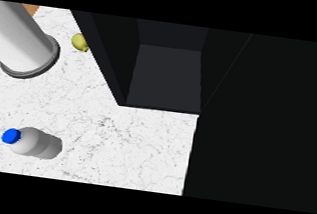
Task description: Pick up the bottled water, place it into the cabinet and close the cabinet
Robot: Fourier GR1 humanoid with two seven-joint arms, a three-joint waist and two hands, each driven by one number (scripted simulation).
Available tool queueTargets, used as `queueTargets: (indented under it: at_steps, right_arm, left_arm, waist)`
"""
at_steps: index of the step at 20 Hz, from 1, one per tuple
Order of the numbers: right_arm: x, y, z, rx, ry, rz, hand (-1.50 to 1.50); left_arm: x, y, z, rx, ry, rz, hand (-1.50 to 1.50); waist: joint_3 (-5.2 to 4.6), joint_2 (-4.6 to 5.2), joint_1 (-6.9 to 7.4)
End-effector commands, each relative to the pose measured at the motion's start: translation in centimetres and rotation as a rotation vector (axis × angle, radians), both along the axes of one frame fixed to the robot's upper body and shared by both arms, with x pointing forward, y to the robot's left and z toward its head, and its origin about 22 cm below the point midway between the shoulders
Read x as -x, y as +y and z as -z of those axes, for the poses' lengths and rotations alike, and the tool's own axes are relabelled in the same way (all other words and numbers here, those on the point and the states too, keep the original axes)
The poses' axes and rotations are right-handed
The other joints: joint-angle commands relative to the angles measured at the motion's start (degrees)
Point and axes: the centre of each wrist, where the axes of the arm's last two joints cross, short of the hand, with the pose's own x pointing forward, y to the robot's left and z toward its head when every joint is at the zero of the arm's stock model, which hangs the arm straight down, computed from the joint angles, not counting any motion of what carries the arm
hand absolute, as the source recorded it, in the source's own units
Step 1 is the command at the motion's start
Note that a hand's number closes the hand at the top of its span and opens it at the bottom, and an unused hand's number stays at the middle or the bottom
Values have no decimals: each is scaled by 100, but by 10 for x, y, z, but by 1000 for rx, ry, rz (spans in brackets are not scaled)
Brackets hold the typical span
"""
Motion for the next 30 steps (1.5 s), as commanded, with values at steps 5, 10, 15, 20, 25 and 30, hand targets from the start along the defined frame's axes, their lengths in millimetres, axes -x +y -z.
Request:
queueTargets:
  at_steps: [5,10,15,20,25,30]
  right_arm:
    - [21,-7,-33,7,-70,-15,-150]
    - [26,-14,-19,25,-69,6,-150]
    - [36,-5,-34,16,-81,-11,-150]
    - [40,-6,-14,7,-58,-10,-150]
    - [44,-12,-15,9,-67,-32,-150]
    - [48,-15,-22,25,-53,-20,-150]
  left_arm:
    - [-38,1,58,-10,60,1,-150]
    - [-34,5,94,7,85,-22,-150]
    - [-41,8,129,30,114,-55,-150]
    - [-40,2,164,-4,99,-105,-150]
    - [-44,2,182,85,149,-38,-150]
    - [-59,-8,187,124,177,46,-150]
  waist:
    - [-8,26,-13]
    - [-3,11,-9]
    - [-13,23,-31]
    - [-14,16,-83]
    - [-19,25,-114]
    - [-14,28,-55]
